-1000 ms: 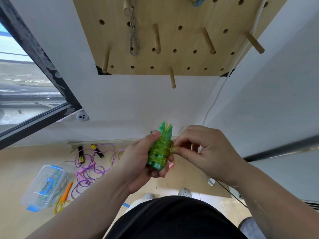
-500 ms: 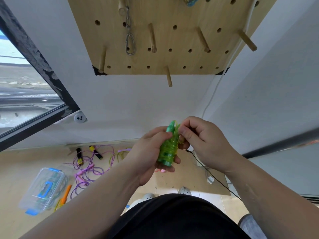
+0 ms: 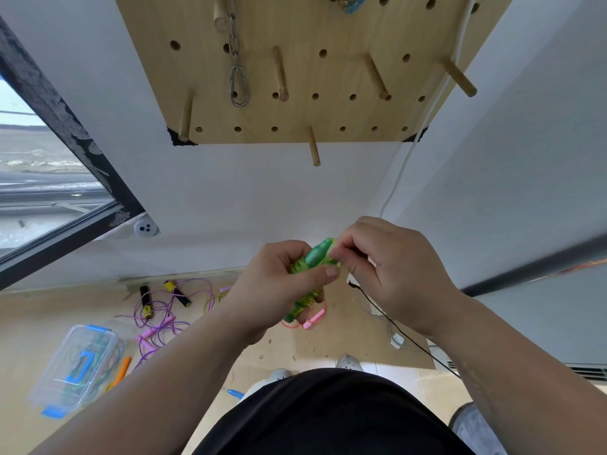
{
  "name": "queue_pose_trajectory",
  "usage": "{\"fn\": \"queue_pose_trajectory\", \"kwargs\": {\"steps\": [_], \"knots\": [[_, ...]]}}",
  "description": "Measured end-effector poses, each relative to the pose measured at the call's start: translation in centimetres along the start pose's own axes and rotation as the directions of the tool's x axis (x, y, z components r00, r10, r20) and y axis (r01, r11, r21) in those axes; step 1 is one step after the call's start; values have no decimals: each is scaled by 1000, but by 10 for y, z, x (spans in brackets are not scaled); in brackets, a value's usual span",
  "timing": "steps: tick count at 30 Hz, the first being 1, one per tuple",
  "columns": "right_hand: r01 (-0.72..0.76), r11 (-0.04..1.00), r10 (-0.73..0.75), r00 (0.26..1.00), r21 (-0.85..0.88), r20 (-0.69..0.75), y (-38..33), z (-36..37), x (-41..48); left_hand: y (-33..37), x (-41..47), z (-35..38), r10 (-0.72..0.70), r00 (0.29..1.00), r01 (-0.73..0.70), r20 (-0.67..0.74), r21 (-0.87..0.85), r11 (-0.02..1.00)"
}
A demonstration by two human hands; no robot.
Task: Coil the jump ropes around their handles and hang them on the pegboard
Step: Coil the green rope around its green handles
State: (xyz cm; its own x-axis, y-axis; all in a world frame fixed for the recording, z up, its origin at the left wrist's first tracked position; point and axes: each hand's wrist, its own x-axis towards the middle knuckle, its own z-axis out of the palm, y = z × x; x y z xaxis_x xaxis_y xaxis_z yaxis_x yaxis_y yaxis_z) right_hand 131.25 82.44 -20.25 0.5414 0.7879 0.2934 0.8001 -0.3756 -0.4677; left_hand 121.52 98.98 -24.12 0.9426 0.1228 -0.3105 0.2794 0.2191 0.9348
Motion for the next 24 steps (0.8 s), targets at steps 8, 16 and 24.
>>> {"fn": "queue_pose_trajectory", "kwargs": {"steps": [8,16,24], "knots": [[-49,997,50,999,62,-5,2,-3,-1,0,0,-4,-14,999,18,51,-77,997],[176,915,-162,984,-363,67,12,-3,-6,10,4,-7,-43,996,33,81,124,992],[153,986,-145,983,-65,110,-10,-9,0,16,11,-31,-113,838,169,533,-56,984]]}}
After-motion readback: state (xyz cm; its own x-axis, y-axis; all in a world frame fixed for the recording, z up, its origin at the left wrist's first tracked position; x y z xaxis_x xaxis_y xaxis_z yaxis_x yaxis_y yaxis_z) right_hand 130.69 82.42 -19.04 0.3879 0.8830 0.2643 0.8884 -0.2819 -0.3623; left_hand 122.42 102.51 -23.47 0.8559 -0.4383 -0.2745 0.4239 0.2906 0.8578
